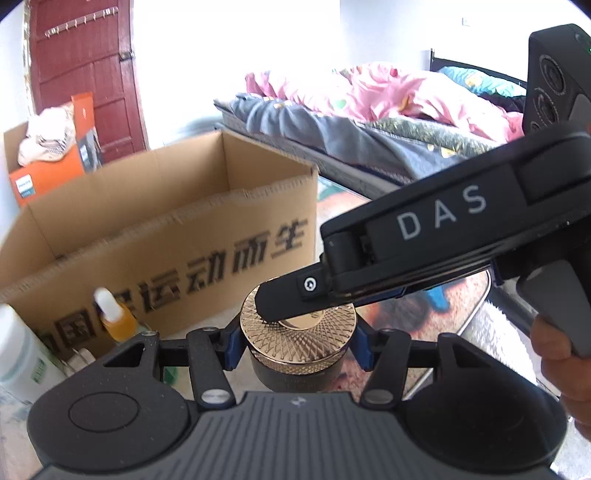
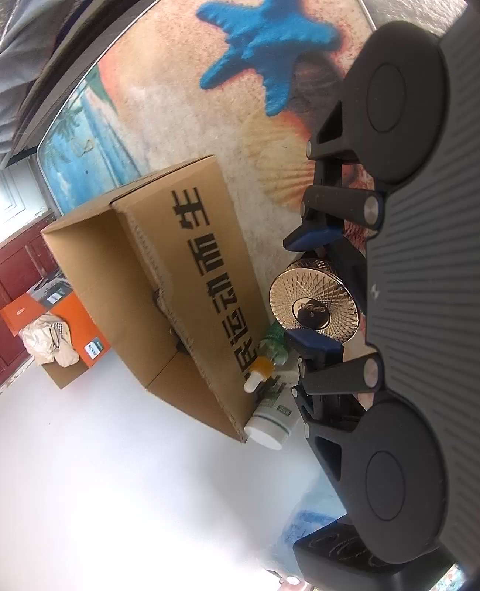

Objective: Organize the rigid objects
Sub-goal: 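Carry the jar with the right tool and lower it into the box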

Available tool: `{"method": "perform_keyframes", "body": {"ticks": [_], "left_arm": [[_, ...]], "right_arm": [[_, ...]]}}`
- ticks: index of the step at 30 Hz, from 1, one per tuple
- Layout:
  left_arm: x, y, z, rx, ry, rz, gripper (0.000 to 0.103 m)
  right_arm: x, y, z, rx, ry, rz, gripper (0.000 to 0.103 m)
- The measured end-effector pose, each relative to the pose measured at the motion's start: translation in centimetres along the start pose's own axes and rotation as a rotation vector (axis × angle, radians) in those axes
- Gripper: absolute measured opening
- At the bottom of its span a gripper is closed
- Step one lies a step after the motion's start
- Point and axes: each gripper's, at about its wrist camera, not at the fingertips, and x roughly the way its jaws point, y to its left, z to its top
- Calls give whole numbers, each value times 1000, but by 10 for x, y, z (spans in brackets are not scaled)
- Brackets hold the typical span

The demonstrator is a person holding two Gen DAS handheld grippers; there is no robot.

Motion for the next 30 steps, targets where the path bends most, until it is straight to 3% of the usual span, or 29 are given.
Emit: {"method": "perform_keyframes", "body": {"ticks": [7, 12, 17, 22, 30], "left_arm": [[-36, 28, 39, -11, -103, 61, 57], [-34, 67, 76, -66, -97, 44, 57], [-5, 104, 108, -136, -11, 6, 57], [49, 142, 131, -210, 120, -18, 57], [127, 179, 140, -304, 313, -20, 57]], "right_arm": [[-14, 51, 43, -124, -73, 54, 46], [2, 73, 89, -164, -67, 70, 46], [41, 74, 139, -142, 2, 61, 46], [98, 57, 181, -106, 96, 32, 46], [180, 17, 214, -59, 221, -17, 46]]}}
